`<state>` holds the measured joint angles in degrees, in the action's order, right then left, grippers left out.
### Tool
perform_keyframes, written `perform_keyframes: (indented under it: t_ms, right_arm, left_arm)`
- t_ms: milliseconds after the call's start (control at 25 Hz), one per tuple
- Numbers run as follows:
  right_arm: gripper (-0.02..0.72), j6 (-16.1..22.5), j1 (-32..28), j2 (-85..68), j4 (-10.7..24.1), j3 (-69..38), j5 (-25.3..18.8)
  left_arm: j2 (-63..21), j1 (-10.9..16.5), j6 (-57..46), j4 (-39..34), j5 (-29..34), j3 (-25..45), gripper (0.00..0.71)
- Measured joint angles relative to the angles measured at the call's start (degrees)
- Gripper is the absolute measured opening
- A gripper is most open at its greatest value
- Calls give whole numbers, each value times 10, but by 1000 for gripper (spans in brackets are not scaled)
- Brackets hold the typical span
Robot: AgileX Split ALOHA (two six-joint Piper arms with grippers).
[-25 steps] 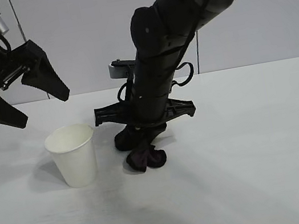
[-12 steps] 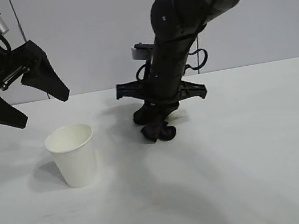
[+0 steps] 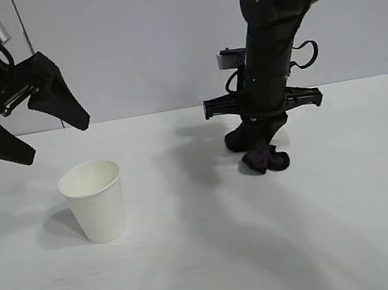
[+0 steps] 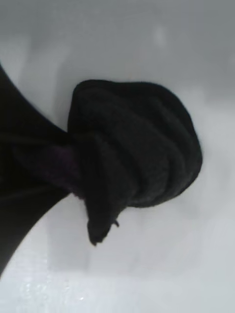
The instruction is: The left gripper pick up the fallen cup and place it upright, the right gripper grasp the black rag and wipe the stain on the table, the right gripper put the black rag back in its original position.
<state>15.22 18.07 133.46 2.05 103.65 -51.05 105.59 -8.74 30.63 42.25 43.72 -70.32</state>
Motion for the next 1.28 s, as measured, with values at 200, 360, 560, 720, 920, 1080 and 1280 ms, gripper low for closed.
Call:
perform_keyframes:
  t_ms: [200, 360, 560, 720, 920, 1080, 1280]
  right_arm:
    - [85, -16, 0, -65, -3, -71, -23]
    - [85, -18, 0, -126, -4, -158, 5]
    - [141, -11, 0, -178, -21, -239, 36]
    - [482, -4, 0, -215, -21, -252, 40]
    - [623, 0, 0, -259, -35, -253, 23]
    - [631, 1, 0, -302, -59, -253, 18]
    - [631, 1, 0, -350, -75, -253, 13]
  left_arm:
    - [0, 0, 0, 0, 7, 0, 693]
    - [0, 0, 0, 0, 23, 0, 693]
    - [0, 0, -1, 0, 47, 0, 693]
    - [0, 0, 0, 0, 59, 0, 693]
    - [0, 0, 0, 3, 67, 0, 693]
    - [0, 0, 0, 21, 74, 0, 693]
    - [0, 0, 0, 34, 77, 0, 693]
